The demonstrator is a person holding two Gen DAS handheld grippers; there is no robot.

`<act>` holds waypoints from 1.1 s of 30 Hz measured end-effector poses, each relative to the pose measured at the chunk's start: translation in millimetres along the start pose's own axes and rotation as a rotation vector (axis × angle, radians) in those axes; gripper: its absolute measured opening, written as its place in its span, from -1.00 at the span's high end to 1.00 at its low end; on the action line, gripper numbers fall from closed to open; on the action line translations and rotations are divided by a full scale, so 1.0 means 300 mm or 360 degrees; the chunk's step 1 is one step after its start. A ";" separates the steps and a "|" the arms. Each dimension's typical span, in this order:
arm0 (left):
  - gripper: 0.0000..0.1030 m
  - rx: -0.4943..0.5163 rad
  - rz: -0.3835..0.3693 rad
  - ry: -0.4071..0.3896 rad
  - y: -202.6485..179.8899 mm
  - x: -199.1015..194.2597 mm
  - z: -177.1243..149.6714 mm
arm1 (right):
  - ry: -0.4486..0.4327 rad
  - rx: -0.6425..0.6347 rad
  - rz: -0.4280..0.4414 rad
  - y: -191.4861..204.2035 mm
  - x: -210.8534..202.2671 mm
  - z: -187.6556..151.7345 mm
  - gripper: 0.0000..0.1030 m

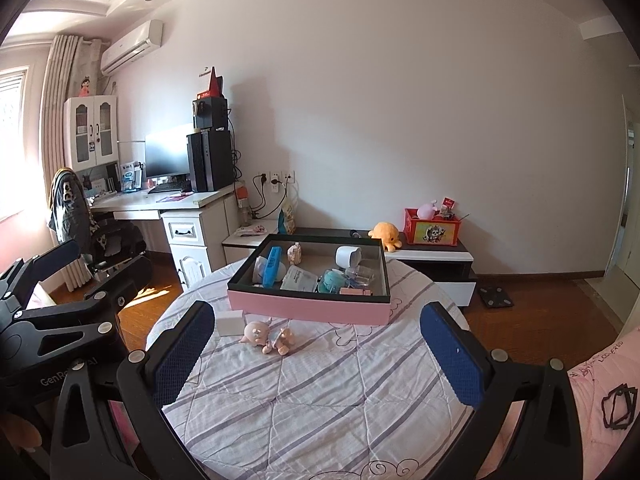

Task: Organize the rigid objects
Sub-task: 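Move both open grippers down toward the white charger and baby doll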

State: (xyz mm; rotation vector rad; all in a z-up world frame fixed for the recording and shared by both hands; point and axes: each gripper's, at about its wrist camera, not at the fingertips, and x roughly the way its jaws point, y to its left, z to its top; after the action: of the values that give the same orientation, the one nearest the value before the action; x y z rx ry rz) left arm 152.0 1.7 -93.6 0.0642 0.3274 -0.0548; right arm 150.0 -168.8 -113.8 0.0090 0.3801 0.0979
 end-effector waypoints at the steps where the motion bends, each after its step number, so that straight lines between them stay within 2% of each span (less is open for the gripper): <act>1: -1.00 -0.0005 -0.0004 0.0031 0.004 0.026 -0.013 | 0.0025 0.0000 0.0004 0.001 0.024 -0.008 -1.00; 9: -1.00 -0.0068 -0.0052 0.0389 0.069 0.272 -0.172 | 0.0315 -0.0002 0.0074 0.025 0.273 -0.114 -1.00; 12: -1.00 -0.0044 -0.0030 0.0477 0.083 0.344 -0.222 | 0.0407 0.0014 0.0097 0.028 0.366 -0.151 -1.00; 21: -1.00 -0.0134 0.0074 0.0588 0.196 0.510 -0.275 | 0.0649 0.0019 0.0143 0.083 0.651 -0.219 -1.00; 27: -1.00 -0.0145 0.0093 0.0621 0.254 0.584 -0.286 | 0.0726 0.0024 0.0202 0.138 0.792 -0.212 -1.00; 33: -1.00 -0.0155 0.0055 0.0632 0.264 0.643 -0.280 | 0.0790 -0.0011 0.0268 0.179 0.905 -0.204 -1.00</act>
State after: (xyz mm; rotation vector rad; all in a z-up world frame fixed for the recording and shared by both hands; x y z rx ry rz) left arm 312.8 78.3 -230.9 -0.0169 0.7251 0.0091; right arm 373.0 -89.5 -269.5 0.0101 0.8751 0.2700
